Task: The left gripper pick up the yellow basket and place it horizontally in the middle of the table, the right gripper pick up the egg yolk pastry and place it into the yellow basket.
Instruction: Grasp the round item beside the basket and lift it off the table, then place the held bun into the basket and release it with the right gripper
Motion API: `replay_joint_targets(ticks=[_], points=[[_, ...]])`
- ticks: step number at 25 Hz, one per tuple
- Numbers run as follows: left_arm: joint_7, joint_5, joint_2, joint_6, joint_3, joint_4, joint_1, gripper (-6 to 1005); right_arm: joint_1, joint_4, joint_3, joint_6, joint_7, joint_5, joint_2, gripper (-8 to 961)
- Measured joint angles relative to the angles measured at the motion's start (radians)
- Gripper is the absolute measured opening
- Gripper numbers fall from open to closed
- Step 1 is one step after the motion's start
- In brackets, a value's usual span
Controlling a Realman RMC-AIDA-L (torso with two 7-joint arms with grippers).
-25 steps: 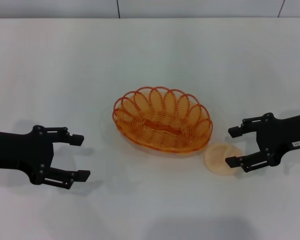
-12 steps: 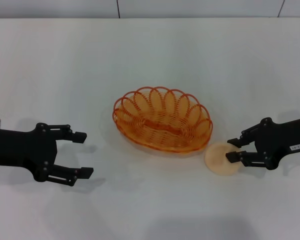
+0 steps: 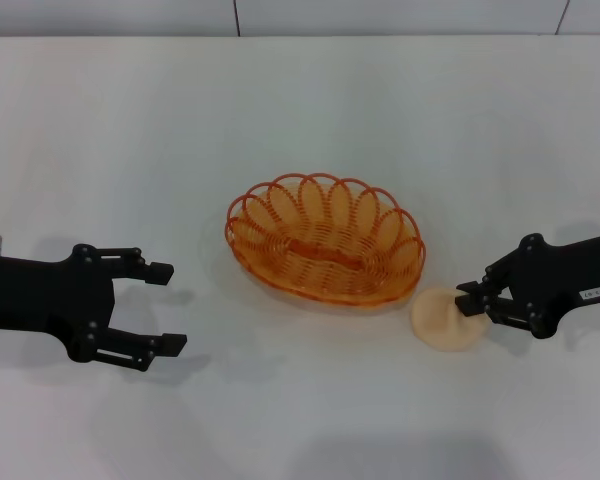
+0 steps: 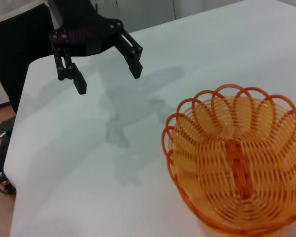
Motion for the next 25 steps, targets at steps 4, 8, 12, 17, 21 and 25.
replay_joint_targets(ticks=[4,8,12,17,21,25], points=[[0.006,0.001,0.000,0.000,0.000,0.000,0.003,879,-0.004,-0.049,0.023,-0.048,0.020,0.001,-0.011,60],[0.011,0.003,0.000,-0.001,0.000,0.000,0.006,879,-0.004,-0.154,0.058,-0.127,0.083,0.004,-0.033,31],[0.016,0.004,-0.001,-0.015,0.003,0.000,0.006,879,0.023,-0.230,0.122,-0.211,0.107,0.029,-0.032,30],[0.018,0.004,-0.007,-0.023,0.006,0.000,0.002,879,0.057,-0.237,0.121,-0.189,0.131,0.132,0.001,30],[0.018,0.012,-0.012,-0.031,0.008,0.000,-0.007,879,0.058,-0.177,0.036,-0.089,0.114,0.244,0.008,29],[0.018,0.022,-0.017,-0.040,0.009,0.000,-0.008,879,0.052,-0.093,-0.079,0.041,0.013,0.382,0.012,47]])
